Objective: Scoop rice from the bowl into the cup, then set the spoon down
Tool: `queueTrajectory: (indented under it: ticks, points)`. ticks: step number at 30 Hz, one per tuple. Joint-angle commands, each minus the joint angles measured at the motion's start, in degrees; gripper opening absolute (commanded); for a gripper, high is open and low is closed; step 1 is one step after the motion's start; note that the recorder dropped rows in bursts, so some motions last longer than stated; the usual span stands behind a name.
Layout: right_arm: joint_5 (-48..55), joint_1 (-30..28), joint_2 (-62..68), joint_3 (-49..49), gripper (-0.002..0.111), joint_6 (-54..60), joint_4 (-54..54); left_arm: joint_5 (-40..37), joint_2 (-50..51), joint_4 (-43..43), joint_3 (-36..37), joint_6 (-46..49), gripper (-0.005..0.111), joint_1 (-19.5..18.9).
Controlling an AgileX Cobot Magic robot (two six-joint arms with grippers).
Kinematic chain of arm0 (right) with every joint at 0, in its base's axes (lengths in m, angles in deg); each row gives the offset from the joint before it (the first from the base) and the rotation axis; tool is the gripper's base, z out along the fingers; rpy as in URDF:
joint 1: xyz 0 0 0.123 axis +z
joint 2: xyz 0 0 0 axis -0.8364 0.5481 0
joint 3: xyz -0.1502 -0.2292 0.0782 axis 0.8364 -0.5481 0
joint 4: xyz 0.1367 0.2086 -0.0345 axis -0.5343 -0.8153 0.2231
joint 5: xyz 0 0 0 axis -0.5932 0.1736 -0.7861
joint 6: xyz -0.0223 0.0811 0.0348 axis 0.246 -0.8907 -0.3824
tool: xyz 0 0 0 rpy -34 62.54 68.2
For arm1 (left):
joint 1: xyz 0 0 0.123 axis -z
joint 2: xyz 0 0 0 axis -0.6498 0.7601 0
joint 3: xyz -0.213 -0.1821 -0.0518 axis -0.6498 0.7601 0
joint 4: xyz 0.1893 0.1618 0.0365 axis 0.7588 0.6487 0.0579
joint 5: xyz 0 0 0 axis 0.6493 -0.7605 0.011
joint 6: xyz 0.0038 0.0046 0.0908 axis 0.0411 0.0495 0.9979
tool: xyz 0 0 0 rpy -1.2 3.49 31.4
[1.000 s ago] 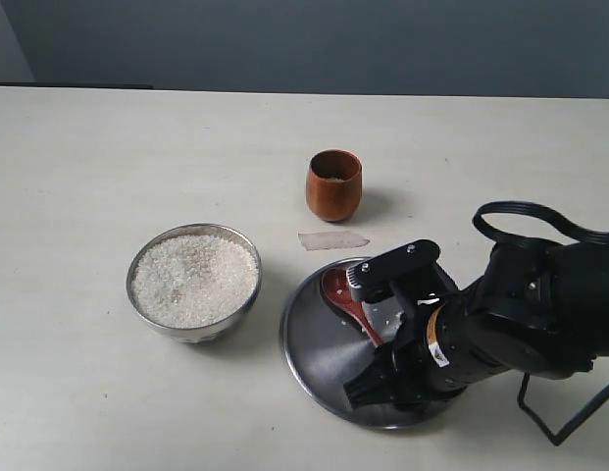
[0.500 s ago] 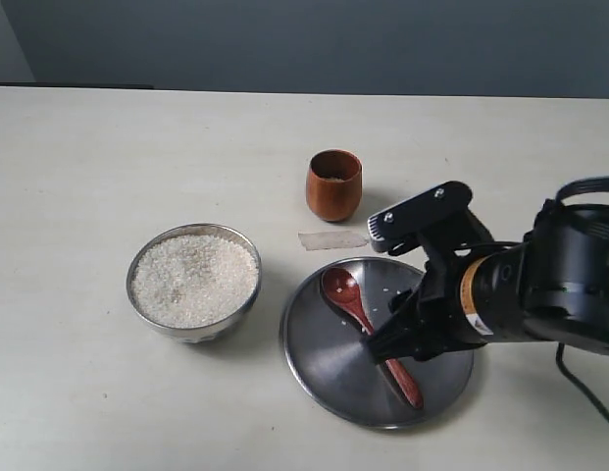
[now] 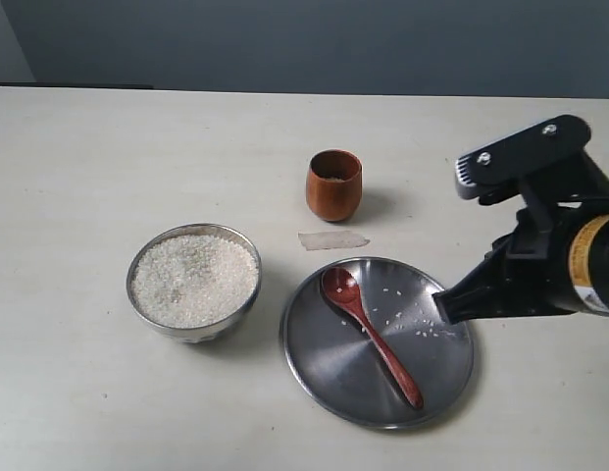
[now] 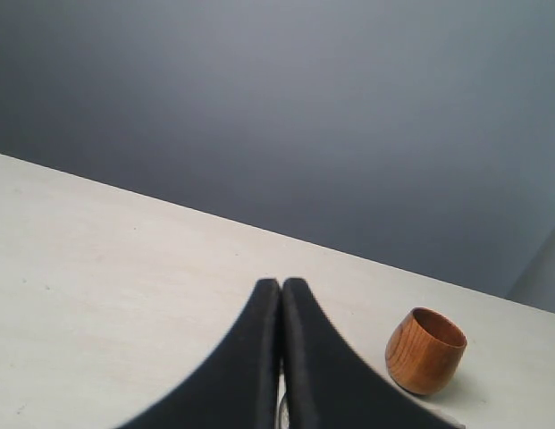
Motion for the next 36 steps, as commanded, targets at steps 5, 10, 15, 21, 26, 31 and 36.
queueTrajectory:
  ticks: [5,10,15,21,26,31,36]
  points:
    - [4.0,-0.2,-13.4,-2.2,0.0,-1.6,1.9,0.1,-0.2,0.3,0.3,0.0,0.001,0.1]
    - [4.1,-0.2,-22.4,-5.5,0.0,-1.9,5.0,0.1,-0.2,0.3,0.3,0.1,0.001,0.1]
    - [4.8,-0.2,-30.3,-8.0,0.0,-2.0,8.8,0.1,-0.2,0.3,0.3,0.1,0.001,0.1]
    - [14.8,-0.2,-37.9,-8.6,0.0,-2.0,10.8,0.1,-0.2,0.3,0.3,0.1,0.001,0.1]
    - [19.2,-0.2,-39.8,-8.6,0.0,-3.2,11.2,0.1,-0.2,0.3,0.3,0.1,0.001,0.1]
    - [17.7,-0.2,-39.8,-8.6,0.0,-3.2,10.3,0.1,-0.2,0.3,0.3,0.1,0.001,0.1]
    - [17.7,-0.2,-39.8,-8.6,0.0,-3.1,10.3,0.1,-0.2,0.3,0.3,0.1,0.001,0.1]
